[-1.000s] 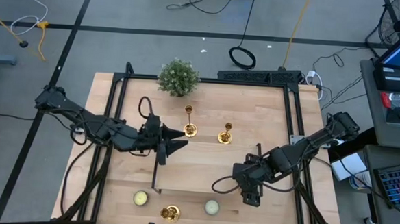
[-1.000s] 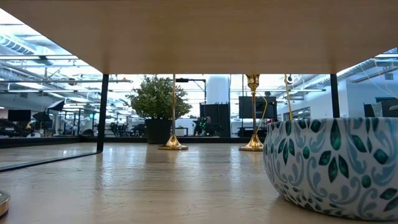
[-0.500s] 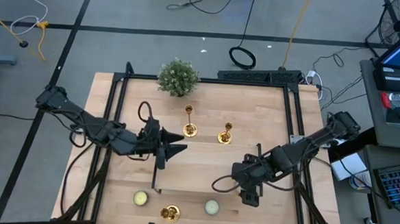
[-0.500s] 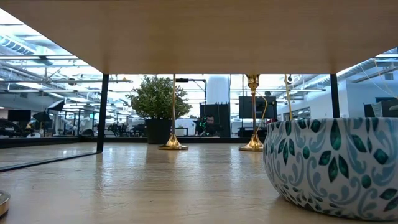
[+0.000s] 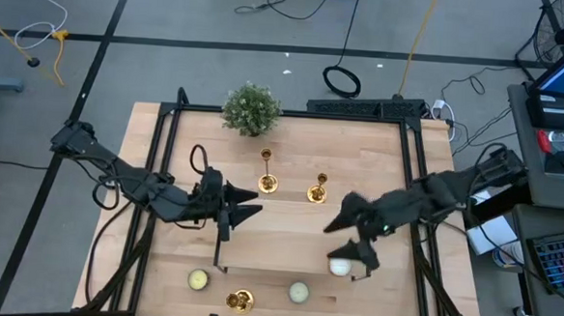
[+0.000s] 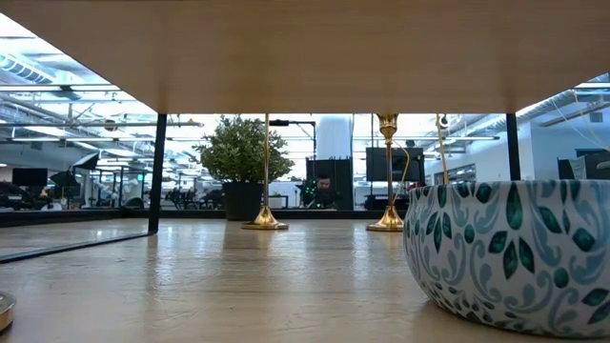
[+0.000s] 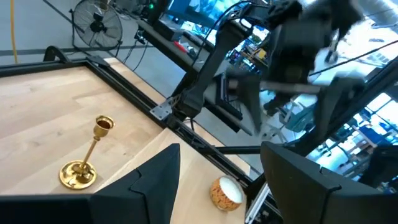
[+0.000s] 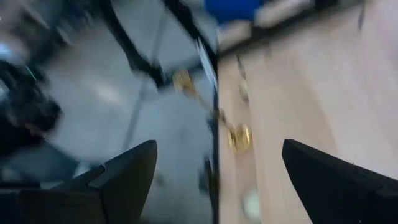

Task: Pick & Place candle stick holders
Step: Put the orange scented candle on the shelf

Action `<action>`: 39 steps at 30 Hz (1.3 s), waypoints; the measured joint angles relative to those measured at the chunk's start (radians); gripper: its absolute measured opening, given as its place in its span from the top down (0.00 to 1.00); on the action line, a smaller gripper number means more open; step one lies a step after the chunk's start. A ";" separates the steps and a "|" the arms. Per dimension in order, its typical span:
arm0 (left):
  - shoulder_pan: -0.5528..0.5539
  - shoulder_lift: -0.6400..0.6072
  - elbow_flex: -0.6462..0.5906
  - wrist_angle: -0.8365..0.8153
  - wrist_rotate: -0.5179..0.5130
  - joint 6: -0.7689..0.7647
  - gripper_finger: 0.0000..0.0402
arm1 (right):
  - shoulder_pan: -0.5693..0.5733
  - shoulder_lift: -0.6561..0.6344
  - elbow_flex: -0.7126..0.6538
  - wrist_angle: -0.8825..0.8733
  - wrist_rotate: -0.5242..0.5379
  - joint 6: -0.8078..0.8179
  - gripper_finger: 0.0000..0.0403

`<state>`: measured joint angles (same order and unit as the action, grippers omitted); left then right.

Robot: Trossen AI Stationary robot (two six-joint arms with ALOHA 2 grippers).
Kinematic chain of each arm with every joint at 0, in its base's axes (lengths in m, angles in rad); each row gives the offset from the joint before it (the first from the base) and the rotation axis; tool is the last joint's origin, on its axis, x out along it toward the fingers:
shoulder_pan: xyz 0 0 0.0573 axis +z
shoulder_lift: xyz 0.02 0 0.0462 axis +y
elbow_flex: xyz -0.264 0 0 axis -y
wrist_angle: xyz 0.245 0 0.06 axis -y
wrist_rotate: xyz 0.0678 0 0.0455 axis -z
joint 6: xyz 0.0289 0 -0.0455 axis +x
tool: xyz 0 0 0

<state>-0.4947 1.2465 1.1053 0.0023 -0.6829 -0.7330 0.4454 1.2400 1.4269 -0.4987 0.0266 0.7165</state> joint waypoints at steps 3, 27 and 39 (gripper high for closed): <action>-0.006 0.000 0.000 0.013 0.000 0.002 0.43 | 0.003 -0.048 0.000 0.104 0.048 -0.030 0.14; -0.058 0.000 0.000 0.055 -0.007 -0.004 0.43 | 0.291 0.111 0.001 -0.119 -0.196 0.166 0.87; -0.041 0.000 0.001 0.016 0.098 -0.001 0.43 | 0.304 0.145 0.000 -0.122 -0.174 0.316 1.00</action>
<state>-0.5362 1.2461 1.1061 0.0185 -0.5854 -0.7336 0.7494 1.3849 1.4273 -0.6209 -0.1479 1.0326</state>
